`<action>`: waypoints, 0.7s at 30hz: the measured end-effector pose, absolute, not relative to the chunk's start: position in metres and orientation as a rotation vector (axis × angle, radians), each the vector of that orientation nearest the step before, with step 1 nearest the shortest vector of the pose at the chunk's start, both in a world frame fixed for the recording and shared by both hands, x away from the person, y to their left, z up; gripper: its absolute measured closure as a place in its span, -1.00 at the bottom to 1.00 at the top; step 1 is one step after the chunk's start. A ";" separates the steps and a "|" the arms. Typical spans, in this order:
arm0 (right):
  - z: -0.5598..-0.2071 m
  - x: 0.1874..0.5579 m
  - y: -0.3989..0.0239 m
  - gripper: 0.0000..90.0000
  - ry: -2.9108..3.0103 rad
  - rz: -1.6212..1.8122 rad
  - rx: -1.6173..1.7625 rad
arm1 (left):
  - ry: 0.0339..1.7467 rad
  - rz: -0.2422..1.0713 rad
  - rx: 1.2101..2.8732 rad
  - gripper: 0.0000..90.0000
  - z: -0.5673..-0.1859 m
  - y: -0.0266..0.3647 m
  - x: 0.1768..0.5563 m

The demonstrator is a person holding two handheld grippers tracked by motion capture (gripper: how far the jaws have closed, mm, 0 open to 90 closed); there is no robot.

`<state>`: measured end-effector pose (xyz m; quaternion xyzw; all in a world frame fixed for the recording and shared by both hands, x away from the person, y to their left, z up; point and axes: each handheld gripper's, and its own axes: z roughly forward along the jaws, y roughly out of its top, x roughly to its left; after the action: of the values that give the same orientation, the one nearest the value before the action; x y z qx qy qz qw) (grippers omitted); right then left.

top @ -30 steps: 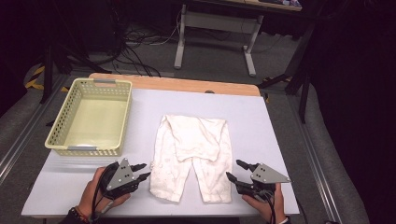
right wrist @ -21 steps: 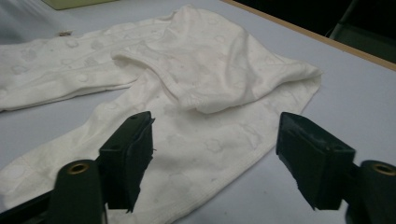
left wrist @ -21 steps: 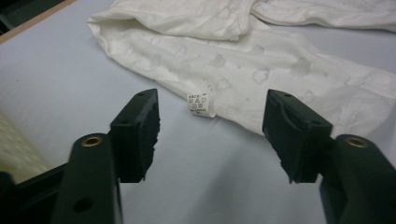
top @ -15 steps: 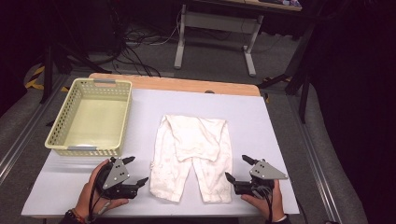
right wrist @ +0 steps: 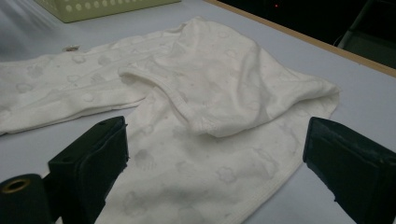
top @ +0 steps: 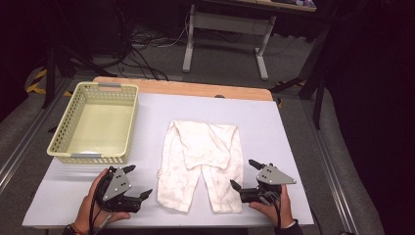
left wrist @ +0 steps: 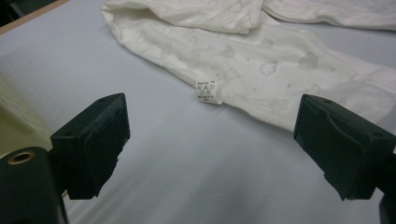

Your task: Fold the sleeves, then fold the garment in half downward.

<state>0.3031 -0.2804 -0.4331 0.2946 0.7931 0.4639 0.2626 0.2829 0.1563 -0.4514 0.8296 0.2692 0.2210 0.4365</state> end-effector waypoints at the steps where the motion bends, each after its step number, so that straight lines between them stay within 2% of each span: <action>1: -0.433 0.303 -0.280 -0.83 2.150 1.261 0.800 | 0.671 0.547 2.061 -0.74 -0.452 0.156 0.283; 14: -0.433 0.304 -0.278 -0.81 2.155 1.274 0.784 | 0.659 0.537 2.073 -0.72 -0.453 0.153 0.282; 21: -0.432 0.301 -0.280 -0.63 2.170 1.315 0.775 | 0.643 0.499 2.074 -0.71 -0.452 0.143 0.285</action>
<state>0.3013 -0.2798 -0.4321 0.2835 0.7937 0.4808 0.2419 0.2855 0.1427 -0.4522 0.8353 0.2591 0.2010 0.4413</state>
